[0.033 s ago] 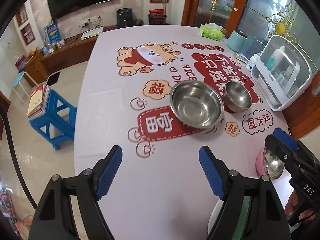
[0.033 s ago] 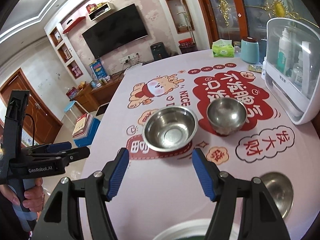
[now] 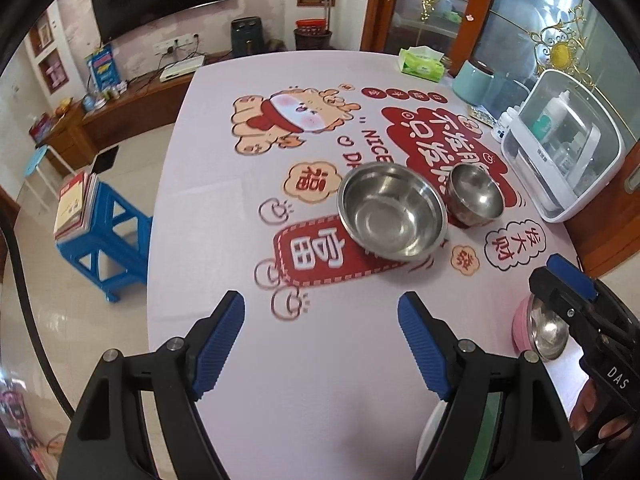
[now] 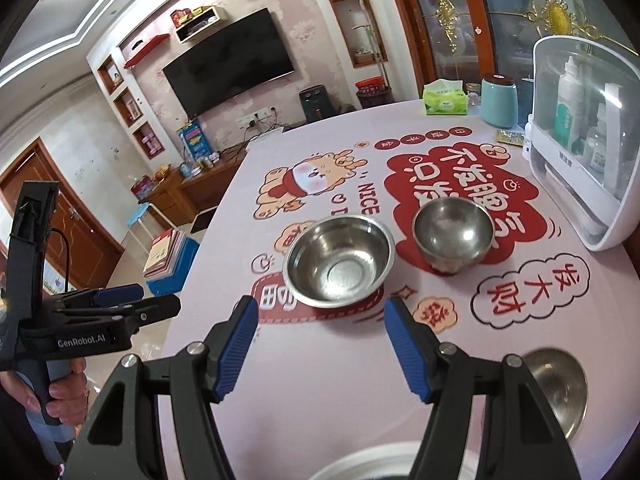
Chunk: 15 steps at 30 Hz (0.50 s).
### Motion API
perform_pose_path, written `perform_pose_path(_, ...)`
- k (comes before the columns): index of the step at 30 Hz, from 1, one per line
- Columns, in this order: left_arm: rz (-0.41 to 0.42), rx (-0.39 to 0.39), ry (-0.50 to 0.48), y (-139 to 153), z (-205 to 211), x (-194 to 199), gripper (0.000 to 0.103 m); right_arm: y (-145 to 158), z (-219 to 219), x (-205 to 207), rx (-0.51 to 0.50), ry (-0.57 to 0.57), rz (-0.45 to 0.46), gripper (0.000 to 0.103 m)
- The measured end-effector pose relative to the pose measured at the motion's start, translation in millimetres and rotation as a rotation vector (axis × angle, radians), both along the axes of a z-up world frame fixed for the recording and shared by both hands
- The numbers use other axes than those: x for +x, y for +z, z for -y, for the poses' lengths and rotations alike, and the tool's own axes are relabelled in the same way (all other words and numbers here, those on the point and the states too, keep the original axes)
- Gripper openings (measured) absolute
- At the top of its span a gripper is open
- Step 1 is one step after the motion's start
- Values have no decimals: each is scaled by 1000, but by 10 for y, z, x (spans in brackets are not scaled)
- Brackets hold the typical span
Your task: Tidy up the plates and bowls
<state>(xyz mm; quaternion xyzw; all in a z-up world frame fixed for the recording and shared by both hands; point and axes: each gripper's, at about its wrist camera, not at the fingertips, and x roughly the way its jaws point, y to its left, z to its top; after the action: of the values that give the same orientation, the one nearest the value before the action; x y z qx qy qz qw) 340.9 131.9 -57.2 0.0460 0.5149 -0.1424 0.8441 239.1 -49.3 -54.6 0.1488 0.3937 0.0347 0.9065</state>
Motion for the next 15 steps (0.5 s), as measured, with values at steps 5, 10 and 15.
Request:
perform_pose_path(5, 11, -15, -6, -47, 136, 259, 78, -58, 59, 215, -3, -20, -6, 66)
perform_pose_path(10, 21, -1, -8, -119, 258, 499, 78, -145, 118, 390, 3, -39, -22, 66)
perform_pose_path(15, 10, -18, -11, -241, 377, 701, 78, -250, 166, 535, 17, -44, -40, 66)
